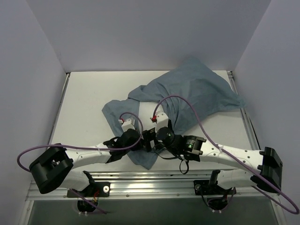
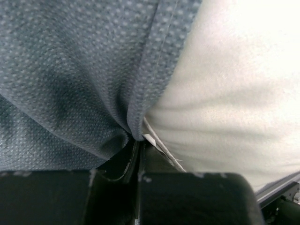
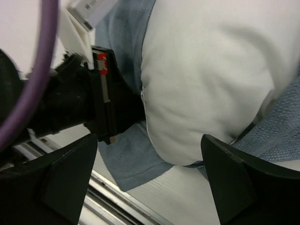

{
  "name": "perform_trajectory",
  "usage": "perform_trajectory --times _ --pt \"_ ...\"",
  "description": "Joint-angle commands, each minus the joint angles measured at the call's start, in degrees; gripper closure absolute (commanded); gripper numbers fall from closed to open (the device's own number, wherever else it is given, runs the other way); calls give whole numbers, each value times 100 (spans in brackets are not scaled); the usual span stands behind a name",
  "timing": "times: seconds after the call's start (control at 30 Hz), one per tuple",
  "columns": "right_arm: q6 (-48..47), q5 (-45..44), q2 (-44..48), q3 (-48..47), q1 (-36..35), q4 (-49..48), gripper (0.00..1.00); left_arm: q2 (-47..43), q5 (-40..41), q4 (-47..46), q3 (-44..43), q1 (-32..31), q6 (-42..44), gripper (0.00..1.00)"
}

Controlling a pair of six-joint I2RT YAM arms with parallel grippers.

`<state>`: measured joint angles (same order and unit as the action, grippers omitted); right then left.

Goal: Remove the pillowcase from the pillow

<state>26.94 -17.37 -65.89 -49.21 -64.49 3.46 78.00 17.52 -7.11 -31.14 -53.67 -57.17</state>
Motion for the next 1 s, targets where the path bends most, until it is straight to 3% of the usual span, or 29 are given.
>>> perform_trajectory --times 0.0,0.3,0.7,0.8,0.83,0.9,0.93,0.97 --pt "-312 -882 -547 122 -204 -144 12 -241 -135 -554 116 23 -137 98" --pt "-268 -1489 -1215 192 -196 -285 6 -452 -91 -502 310 32 -233 98" --pt "-374 -821 -1840 465 331 -803 7 -469 -73 -387 292 32 -251 98" --pt "-391 -515 -1840 579 595 -1049 25 -461 -91 -396 292 32 -251 98" --pt "-400 -348 -1857 571 682 -1154 46 -461 -108 -413 292 32 -242 98" --pt "-409 -189 -1892 527 753 -1269 65 -426 -135 -422 266 32 -225 98" --pt "-409 -6 -1927 483 780 -1400 81 -426 -161 -431 257 32 -225 98" --pt "-409 109 -1945 457 858 -1471 88 -408 -178 -431 257 32 -207 98"
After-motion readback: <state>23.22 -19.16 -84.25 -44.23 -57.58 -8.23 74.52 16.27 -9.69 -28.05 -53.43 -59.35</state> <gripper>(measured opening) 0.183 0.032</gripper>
